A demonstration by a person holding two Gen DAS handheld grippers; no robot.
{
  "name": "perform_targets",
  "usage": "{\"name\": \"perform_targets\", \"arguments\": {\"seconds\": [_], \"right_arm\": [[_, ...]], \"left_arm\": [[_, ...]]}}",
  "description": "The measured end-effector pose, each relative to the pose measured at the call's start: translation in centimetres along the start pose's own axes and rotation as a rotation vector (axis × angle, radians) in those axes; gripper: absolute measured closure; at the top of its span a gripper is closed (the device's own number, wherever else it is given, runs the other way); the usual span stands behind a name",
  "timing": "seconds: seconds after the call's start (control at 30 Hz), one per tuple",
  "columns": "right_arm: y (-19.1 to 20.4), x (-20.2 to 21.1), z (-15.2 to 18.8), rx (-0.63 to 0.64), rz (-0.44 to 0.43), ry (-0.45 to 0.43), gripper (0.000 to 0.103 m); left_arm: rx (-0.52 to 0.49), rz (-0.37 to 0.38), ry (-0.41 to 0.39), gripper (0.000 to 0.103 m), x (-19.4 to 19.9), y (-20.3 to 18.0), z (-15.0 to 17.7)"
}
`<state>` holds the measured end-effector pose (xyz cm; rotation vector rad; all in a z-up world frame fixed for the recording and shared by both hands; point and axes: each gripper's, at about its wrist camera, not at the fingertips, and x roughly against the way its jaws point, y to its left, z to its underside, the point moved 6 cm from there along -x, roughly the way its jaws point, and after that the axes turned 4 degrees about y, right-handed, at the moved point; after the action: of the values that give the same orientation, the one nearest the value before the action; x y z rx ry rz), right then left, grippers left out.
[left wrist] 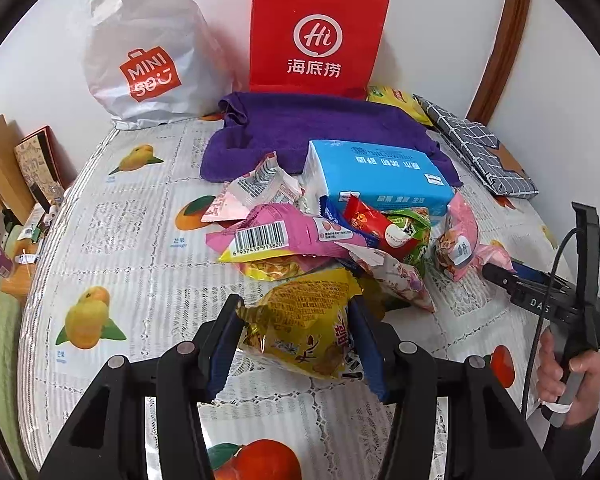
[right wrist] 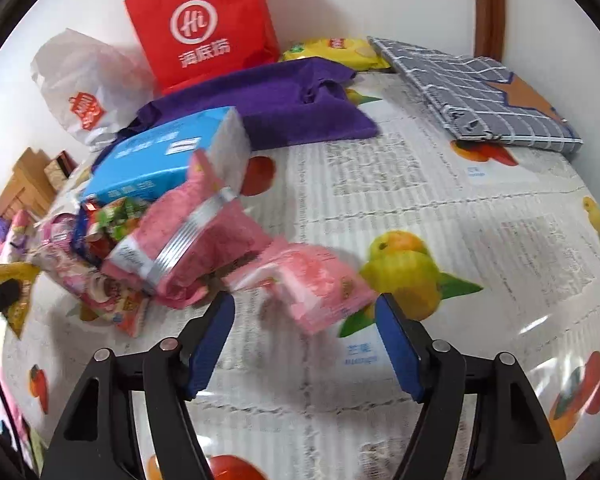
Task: Organize snacks
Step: 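Carry the candy with the right tool while the left tool carries the yellow packet to the purple towel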
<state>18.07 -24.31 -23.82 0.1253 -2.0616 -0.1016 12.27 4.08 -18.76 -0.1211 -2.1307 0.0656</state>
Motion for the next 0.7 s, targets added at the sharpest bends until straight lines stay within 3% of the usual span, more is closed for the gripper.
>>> {"name": "perform_targets", "arguments": {"seconds": [0.1,0.23,0.37,0.4,0.47,0.53,0.7], "right_arm": [[-0.8,-0.7,-0.5,0.023,0.066,-0.003,0.028],[-0.7,-1.5,-1.1,0.054,0.046,0.002,0.02],[0.0,-2.4,-1.8,0.113,0.039,0.006,0.021],[0.1,-2.5,-1.8,0.115,0.039,0.004,0.023],[0.3,-2.4,-2.0,0.129,0.036,-0.007,0.048],[0.6,-2.2,-2.2,0.143,0.018,-0.003,0.062],[0.8,-1.6,-2.1,0.13,-0.022,0.012,0.063]], "left_arm": [[0.002,-0.006,-0.002,0.051,0.1,0.0,-0.3],[-0.005,-0.012,-0.008,0.051,0.5,-0.1,-0.7],[-0.007,-0.015,-0.014,0.051,0.8,-0.3,-1.3],[-0.005,-0.014,-0.016,0.051,0.9,-0.3,-1.6],[-0.005,-0.014,-0.017,0.051,0.8,-0.3,-2.1],[-0.008,-0.014,-0.02,0.051,0.8,-0.5,-2.8],[-0.015,-0.001,-0.032,0.051,0.9,-0.7,-4.5]]}}
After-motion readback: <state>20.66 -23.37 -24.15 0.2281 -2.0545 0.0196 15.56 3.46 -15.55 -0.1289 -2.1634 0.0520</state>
